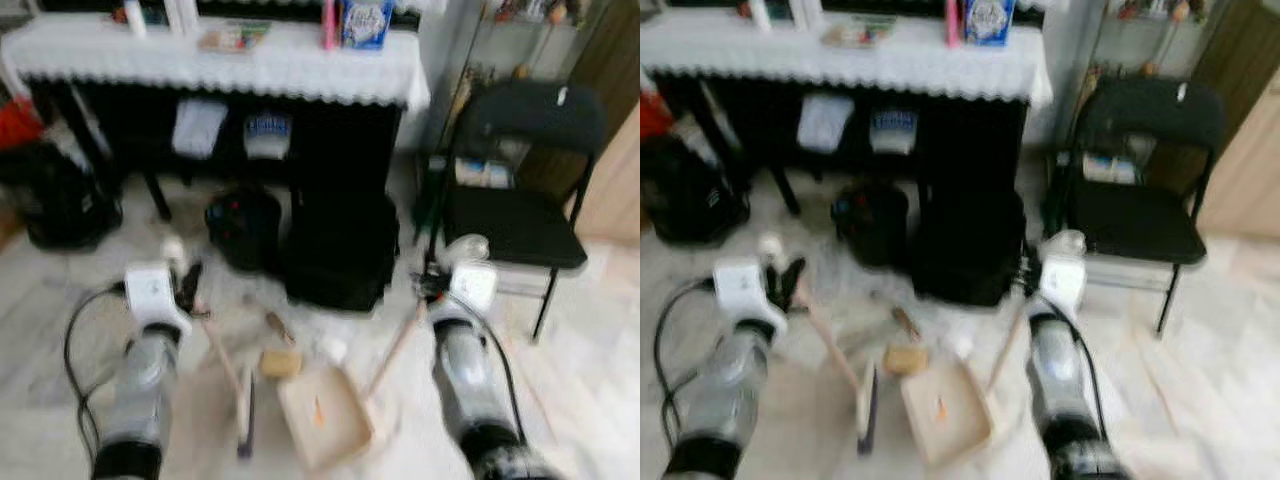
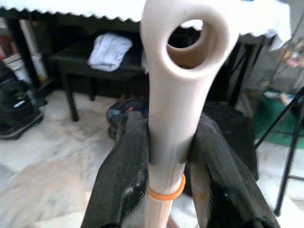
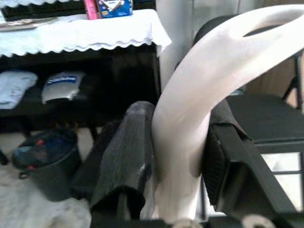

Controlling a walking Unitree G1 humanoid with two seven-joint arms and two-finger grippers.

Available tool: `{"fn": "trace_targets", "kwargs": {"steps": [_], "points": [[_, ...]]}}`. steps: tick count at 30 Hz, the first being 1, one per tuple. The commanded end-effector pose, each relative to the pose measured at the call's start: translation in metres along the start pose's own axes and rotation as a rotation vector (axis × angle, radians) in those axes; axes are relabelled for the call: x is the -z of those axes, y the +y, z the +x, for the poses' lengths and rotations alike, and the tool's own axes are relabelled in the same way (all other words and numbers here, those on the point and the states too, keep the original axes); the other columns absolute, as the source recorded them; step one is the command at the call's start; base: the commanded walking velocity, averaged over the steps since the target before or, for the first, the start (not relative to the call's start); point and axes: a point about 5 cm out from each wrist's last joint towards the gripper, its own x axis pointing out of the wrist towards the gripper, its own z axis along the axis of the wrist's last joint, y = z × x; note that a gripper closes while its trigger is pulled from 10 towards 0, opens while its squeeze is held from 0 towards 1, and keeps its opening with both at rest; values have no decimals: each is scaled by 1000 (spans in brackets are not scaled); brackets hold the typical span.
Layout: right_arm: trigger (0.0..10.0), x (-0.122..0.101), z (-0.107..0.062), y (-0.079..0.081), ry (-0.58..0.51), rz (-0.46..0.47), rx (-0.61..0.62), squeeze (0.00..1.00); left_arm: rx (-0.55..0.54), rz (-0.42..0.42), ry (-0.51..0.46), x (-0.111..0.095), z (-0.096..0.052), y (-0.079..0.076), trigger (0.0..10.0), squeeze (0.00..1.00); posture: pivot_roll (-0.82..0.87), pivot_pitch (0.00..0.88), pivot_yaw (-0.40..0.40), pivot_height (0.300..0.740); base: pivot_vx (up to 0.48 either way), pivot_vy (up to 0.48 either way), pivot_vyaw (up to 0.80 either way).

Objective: Sweep floor

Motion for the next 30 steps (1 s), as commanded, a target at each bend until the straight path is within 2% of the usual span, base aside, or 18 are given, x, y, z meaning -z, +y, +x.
{"fn": "trace_targets", "kwargs": {"steps": [1,8,11,25,30], "points": [[10000,-9,5,5,-40,-5,-17,0,-16,-7,-25,-4,-1,7,10000,0,31,0,-22,740,0,0,0],[10000,-8,5,5,-30,7,-12,0,-16,-14,-20,-3,-1,6,10000,0,32,0,-22,740,0,0,0],[10000,-8,6,4,-25,10,-8,0,-17,-15,-18,-3,-1,6,10000,0,33,0,-23,740,0,288,-788],[10000,-7,6,5,-23,8,-12,0,-13,-18,-20,-4,-1,6,10000,0,34,0,-24,740,0,313,0],[10000,-7,5,6,-23,6,-19,0,-15,-18,-18,-3,-1,6,10000,0,34,0,-24,740,0,319,-626]]}}
